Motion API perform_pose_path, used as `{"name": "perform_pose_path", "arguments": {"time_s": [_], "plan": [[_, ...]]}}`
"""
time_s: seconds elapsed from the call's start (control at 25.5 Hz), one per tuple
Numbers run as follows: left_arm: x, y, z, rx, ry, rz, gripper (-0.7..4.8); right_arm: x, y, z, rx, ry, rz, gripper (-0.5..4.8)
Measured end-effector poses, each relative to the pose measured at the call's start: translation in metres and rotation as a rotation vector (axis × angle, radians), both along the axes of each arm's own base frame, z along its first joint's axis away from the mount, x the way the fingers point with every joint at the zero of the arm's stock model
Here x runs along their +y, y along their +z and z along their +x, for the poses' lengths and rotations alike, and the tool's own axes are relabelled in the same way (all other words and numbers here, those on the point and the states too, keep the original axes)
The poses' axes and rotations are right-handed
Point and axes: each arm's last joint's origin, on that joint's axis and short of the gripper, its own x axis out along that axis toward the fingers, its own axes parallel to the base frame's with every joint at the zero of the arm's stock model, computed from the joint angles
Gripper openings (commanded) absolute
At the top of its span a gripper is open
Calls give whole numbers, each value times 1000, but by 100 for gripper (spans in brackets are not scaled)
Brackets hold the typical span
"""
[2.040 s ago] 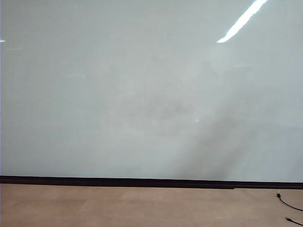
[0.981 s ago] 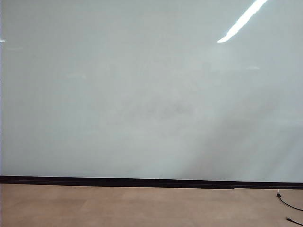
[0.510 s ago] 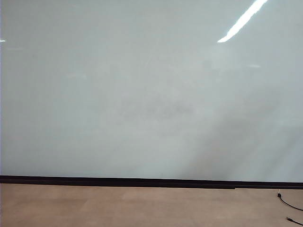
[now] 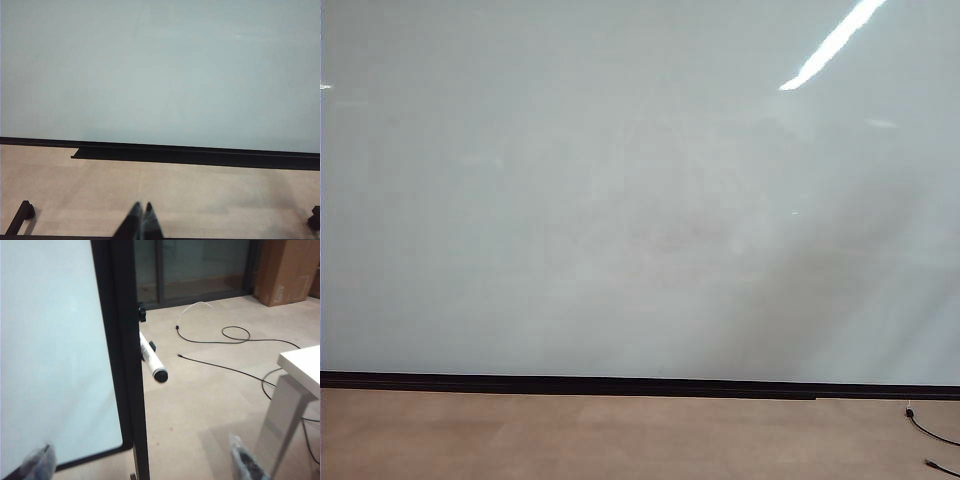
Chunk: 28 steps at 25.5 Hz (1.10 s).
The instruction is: Pick up the pen on the shelf to the right of the whiteboard and write the letter A.
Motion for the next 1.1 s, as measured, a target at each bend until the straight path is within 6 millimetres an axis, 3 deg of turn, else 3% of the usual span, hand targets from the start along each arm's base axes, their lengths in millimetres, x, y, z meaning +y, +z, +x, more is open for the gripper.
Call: {"name": "perform_pose_path", "arguments": {"time_s": [0.43, 0.67, 0.75, 1.1], "plan": [[0, 0, 0, 0, 0, 0, -4, -36, -6, 25, -69, 118, -258, 479], [0, 0, 0, 0, 0, 0, -4, -58, -39, 42, -86, 135, -167, 479], [0, 0, 0, 0, 0, 0, -4, -67, -51, 57, -88, 167, -115, 479], [0, 0, 0, 0, 0, 0, -5, -89, -58, 102, -104, 318, -77, 479]]}}
